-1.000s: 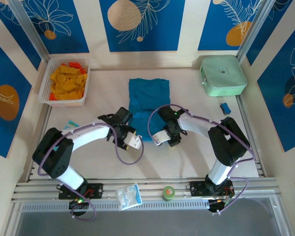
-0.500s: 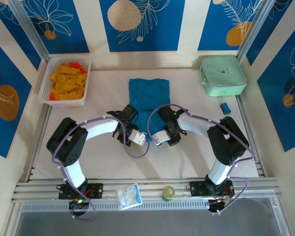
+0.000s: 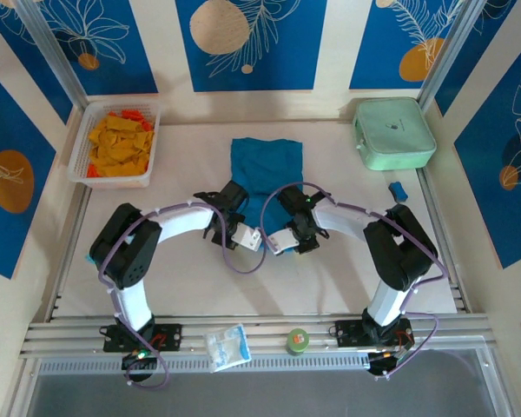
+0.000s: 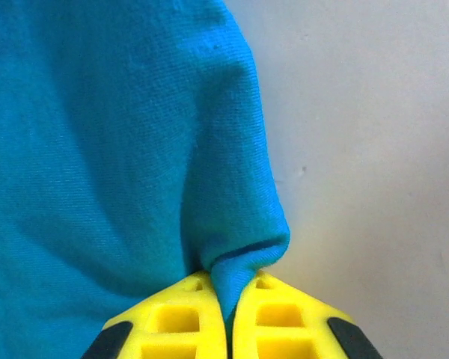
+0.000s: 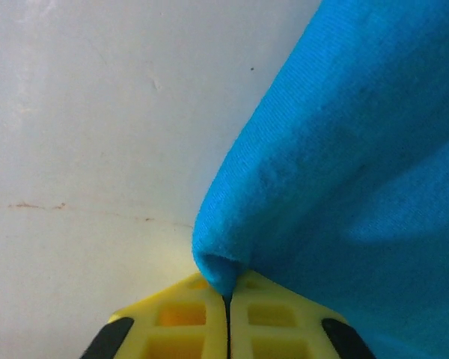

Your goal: Fold and stack the t-shirts

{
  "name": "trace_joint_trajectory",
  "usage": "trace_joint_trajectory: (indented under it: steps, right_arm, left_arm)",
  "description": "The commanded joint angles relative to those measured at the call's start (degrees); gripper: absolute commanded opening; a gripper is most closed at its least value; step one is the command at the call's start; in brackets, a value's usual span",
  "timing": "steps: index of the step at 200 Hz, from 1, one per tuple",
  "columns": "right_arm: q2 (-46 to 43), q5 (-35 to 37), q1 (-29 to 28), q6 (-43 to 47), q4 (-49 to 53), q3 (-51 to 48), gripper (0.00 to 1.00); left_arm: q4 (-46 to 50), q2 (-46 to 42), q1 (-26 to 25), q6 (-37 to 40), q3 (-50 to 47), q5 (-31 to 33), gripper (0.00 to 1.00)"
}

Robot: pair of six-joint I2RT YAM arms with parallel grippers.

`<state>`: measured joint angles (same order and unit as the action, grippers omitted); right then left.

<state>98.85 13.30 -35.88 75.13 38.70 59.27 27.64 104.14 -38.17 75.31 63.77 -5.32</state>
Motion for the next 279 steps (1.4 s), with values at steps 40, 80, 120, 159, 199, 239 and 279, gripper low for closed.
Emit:
trace_joint_trajectory:
  steps: [40, 80, 120, 159, 199, 239, 279]
  right_arm:
    - [-2.2, -2.8, -1.0, -0.3, 2.9, -2.0, 0.00]
    - [-10.3, -2.3, -1.8, -0.8, 4.3, -4.1, 0.00]
    - [-16.0, -2.0, -3.8, -6.0, 8.7, -6.3, 0.00]
    - [-21.6, -4.0, -7.5, -11.8, 13.4, -8.7, 0.00]
    - [-26.1, -8.9, -11.4, -17.3, 24.9, -4.2, 0.00]
    - [-28.6, -11.4, -15.3, -21.9, 34.8, 1.6, 0.00]
    - [-29.9, -11.9, -15.3, -22.9, 37.8, 4.3, 0.00]
  left_arm:
    - [-0.4, -4.0, -0.4, -0.1, -4.4, -0.1, 0.00]
    - [1.5, -11.9, -0.6, -0.4, -6.7, -1.6, 0.00]
    - [3.8, -18.9, -1.3, -1.9, -9.6, -1.7, 0.00]
    - [6.8, -25.0, -1.8, -4.8, -12.2, -2.1, 0.00]
    - [13.2, -30.9, -3.3, -7.8, -12.0, -2.2, 0.00]
    - [22.9, -35.0, -6.8, -10.2, -8.8, -0.5, 0.00]
    - [26.3, -39.2, -7.9, -9.7, -4.2, 1.0, 0.00]
